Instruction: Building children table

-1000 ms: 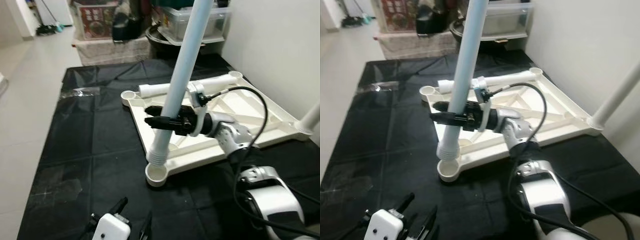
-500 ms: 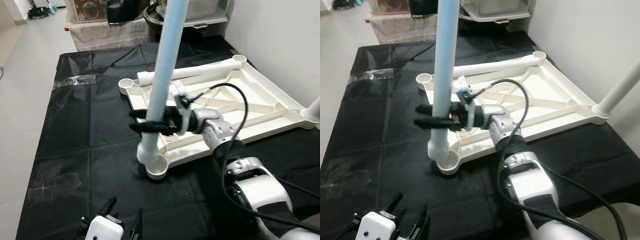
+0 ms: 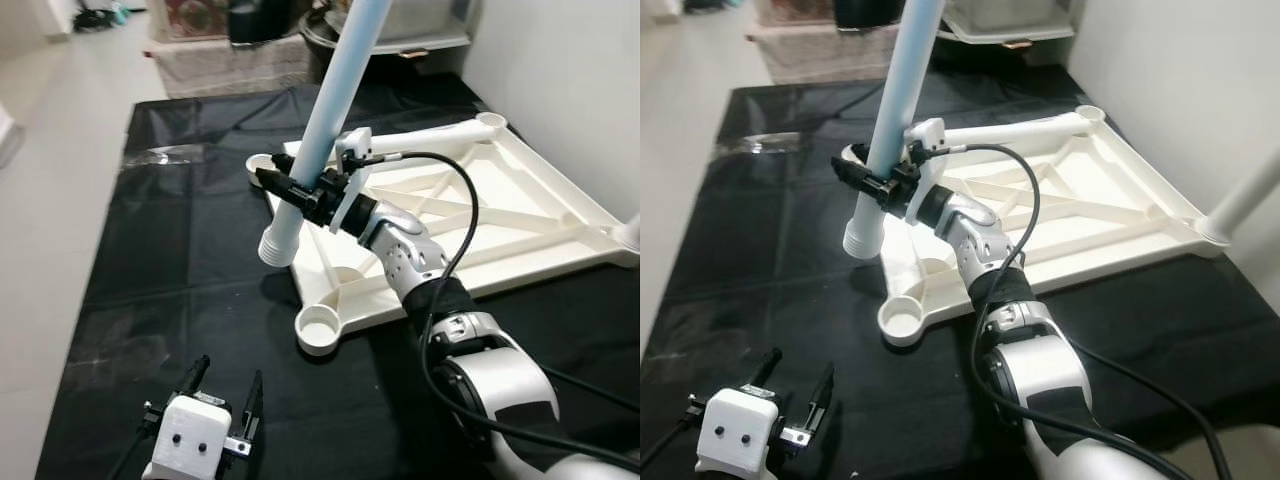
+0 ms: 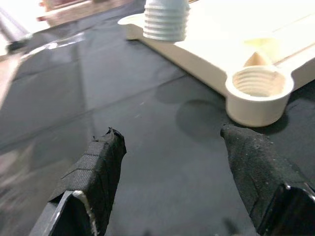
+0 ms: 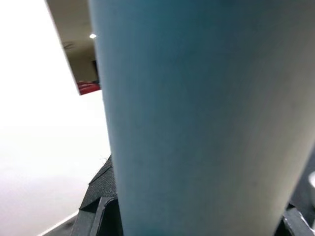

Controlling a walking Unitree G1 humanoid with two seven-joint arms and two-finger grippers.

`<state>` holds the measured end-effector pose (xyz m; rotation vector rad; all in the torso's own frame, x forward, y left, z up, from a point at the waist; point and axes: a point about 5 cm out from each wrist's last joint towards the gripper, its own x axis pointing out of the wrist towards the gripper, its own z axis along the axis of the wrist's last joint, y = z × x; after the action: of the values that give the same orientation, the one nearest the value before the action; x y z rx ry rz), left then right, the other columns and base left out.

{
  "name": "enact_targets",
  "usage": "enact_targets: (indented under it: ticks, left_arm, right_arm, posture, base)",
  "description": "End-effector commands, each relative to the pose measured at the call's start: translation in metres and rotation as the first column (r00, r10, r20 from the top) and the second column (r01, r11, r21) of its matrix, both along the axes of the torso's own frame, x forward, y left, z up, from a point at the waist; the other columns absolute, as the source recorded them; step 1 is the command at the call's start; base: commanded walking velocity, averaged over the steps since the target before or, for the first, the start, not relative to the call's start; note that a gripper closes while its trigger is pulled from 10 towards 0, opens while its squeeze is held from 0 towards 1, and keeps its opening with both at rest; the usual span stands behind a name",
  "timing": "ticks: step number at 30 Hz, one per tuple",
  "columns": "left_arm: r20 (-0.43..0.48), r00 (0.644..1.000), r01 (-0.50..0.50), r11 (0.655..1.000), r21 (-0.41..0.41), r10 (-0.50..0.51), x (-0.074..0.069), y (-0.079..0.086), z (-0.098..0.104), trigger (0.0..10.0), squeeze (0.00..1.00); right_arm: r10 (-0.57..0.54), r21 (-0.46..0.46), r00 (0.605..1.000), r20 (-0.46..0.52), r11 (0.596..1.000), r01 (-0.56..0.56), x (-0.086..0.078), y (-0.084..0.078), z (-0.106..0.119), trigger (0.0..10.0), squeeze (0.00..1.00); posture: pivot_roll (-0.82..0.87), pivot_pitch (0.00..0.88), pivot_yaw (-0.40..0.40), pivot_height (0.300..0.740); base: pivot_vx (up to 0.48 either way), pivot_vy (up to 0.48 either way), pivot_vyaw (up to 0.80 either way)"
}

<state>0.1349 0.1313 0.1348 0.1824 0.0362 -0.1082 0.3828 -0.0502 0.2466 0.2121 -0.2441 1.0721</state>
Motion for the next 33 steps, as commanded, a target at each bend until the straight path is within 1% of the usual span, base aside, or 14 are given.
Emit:
enact_targets:
  ticks: [1,5,12,15,18,20,21,22,23,24,25,27,29,33]
  left_arm:
    - [-0.036,0.999,-0.015,1.0,0.021,0.016,0.0,0.002,-0.007,10.0,0.0]
    - [-0.009,1.0,-0.029,0.999,0.043,0.029,0.006,0.005,-0.006,10.0,0.0]
    - [-0.003,0.999,-0.034,0.996,0.077,0.035,0.012,0.007,-0.008,10.0,0.0]
    - [0.0,0.998,-0.067,0.996,0.066,0.067,0.014,0.008,-0.008,10.0,0.0]
    - [-0.005,0.996,-0.088,0.994,0.058,0.088,0.015,0.01,-0.009,10.0,0.0]
    - [0.002,0.994,-0.106,0.992,0.067,0.106,0.016,0.013,-0.008,10.0,0.0]
    - [0.007,0.99,-0.139,0.988,0.063,0.139,0.019,0.017,-0.008,10.0,0.0]
    - [0.007,0.99,-0.139,0.988,0.063,0.139,0.019,0.017,-0.008,10.0,0.0]
    - [0.011,0.989,-0.147,0.987,0.067,0.147,0.019,0.019,-0.008,10.0,0.0]
    - [0.012,0.989,-0.151,0.986,0.068,0.15,0.019,0.02,-0.008,10.0,0.0]
    - [0.012,0.989,-0.151,0.986,0.068,0.15,0.019,0.02,-0.008,10.0,0.0]
    - [0.016,0.988,-0.157,0.985,0.077,0.157,0.019,0.021,-0.008,10.0,0.0]
    - [0.018,0.987,-0.159,0.984,0.078,0.158,0.019,0.021,-0.008,10.0,0.0]
    - [0.018,0.988,-0.157,0.985,0.075,0.156,0.019,0.02,-0.007,10.0,0.0]
  right_arm:
    - [0.001,-0.009,1.0,0.026,1.0,0.0,-0.001,0.004,0.003,10.0,0.0]
    - [-0.015,0.055,0.999,-0.029,0.998,0.016,0.001,0.007,0.011,10.0,0.0]
    - [-0.041,0.046,0.999,-0.026,0.998,0.042,0.003,0.006,0.011,10.0,0.0]
    - [-0.036,0.033,0.999,-0.017,0.999,0.036,0.003,0.006,0.011,10.0,0.0]
    - [-0.031,0.03,0.999,-0.018,0.999,0.032,0.003,0.006,0.011,10.0,0.0]
    - [-0.006,0.029,1.0,-0.015,1.0,0.007,0.001,0.007,0.01,10.0,0.0]
    - [0.052,0.006,0.999,0.007,0.999,-0.052,-0.003,0.009,0.008,10.0,0.0]
    - [0.052,0.006,0.999,0.007,0.999,-0.052,-0.003,0.009,0.008,10.0,0.0]
    - [0.098,-0.003,0.995,0.014,0.995,-0.098,-0.007,0.011,0.006,10.0,0.0]
    - [0.14,-0.027,0.989,0.042,0.99,-0.139,-0.011,0.013,0.004,10.0,0.0]
    - [0.14,-0.027,0.989,0.042,0.99,-0.139,-0.011,0.013,0.004,10.0,0.0]
    - [0.191,-0.066,0.98,0.059,0.98,-0.187,-0.016,0.016,0.0,10.0,0.0]
    - [0.2,-0.073,0.978,0.062,0.978,-0.195,-0.017,0.017,-0.002,10.0,0.0]
    - [0.198,-0.039,0.979,0.056,0.98,-0.196,-0.017,0.018,0.001,10.0,0.0]
  posture:
    - [0.11,0.145,-0.029,0.74]
    - [0.11,0.127,-0.029,0.74]
    - [0.11,0.11,-0.032,0.74]
    - [0.11,0.11,-0.034,0.74]
    - [0.11,0.11,-0.034,0.74]
    - [0.11,0.11,-0.034,0.74]
    - [0.11,0.111,-0.037,0.74]
    - [0.11,0.111,-0.037,0.74]
    - [0.11,0.111,-0.037,0.74]
    - [0.11,0.111,-0.037,0.74]
    - [0.11,0.111,-0.037,0.74]
    - [0.11,0.111,-0.037,0.74]
    - [0.11,0.111,-0.037,0.74]
    - [0.11,0.115,-0.04,0.74]
  base:
    - [0.0,0.0,0.8]
    - [0.0,-0.222,0.0]
    - [0.0,-0.471,0.0]
    - [0.0,-0.47,0.0]
    - [0.0,0.0,0.0]
    - [0.0,0.0,0.0]
    - [0.0,0.0,0.0]
    - [0.0,0.0,0.0]
    - [0.0,0.0,0.0]
    - [0.0,0.0,0.8]
    - [0.0,0.0,0.8]
    - [0.0,0.0,0.8]
    - [0.0,0.0,0.8]
    - [0.0,0.0,0.8]
